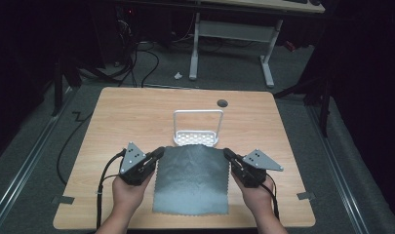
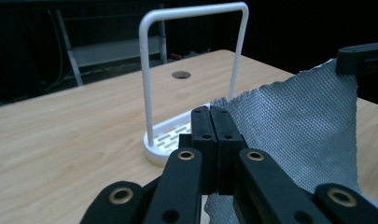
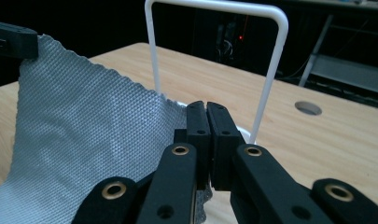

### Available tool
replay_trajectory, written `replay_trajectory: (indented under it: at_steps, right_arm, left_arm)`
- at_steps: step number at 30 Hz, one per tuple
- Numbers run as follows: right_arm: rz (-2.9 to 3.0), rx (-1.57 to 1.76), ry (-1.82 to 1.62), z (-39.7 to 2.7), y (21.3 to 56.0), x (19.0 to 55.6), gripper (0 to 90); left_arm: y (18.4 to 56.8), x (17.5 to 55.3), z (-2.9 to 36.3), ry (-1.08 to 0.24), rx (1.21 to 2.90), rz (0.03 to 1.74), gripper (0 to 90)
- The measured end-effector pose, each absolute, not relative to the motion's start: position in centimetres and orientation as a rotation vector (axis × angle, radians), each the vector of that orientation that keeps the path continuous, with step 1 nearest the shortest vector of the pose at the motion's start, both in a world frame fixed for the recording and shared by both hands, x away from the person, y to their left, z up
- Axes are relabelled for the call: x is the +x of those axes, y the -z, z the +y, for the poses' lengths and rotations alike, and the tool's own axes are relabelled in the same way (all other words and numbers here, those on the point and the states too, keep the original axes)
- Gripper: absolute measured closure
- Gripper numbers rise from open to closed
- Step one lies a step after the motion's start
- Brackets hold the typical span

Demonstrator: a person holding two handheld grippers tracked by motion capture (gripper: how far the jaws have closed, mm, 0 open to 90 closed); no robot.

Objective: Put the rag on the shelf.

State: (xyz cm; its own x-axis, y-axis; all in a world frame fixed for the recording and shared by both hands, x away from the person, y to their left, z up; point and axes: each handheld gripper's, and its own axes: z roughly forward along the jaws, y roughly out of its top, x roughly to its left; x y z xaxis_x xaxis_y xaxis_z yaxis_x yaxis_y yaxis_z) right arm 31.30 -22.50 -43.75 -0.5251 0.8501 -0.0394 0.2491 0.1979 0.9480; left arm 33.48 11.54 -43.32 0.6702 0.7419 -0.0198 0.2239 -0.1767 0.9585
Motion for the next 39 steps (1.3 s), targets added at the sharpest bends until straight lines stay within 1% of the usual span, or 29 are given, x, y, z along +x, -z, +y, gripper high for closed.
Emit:
replay_trajectory:
  at_steps: [12, 20, 29, 39]
  right_arm:
    - [1.813, 0.995, -1.391, -22.2, 41.1, 33.0, 89.7]
    - [1.768, 0.990, -1.417, -22.1, 39.6, 33.4, 89.6]
    - [1.719, 1.005, -1.432, -22.8, 38.7, 33.9, 89.6]
    - [1.679, 1.011, -1.447, -23.7, 36.9, 35.4, 89.7]
  left_arm:
    - [41.6, 34.7, 12.3, -0.589, 1.668, 0.790, 89.5]
    - [40.1, 35.3, 12.4, -0.610, 1.622, 0.787, 89.5]
    - [39.0, 36.3, 12.3, -0.630, 1.590, 0.795, 89.5]
    - [38.1, 38.0, 11.9, -0.655, 1.576, 0.788, 89.5]
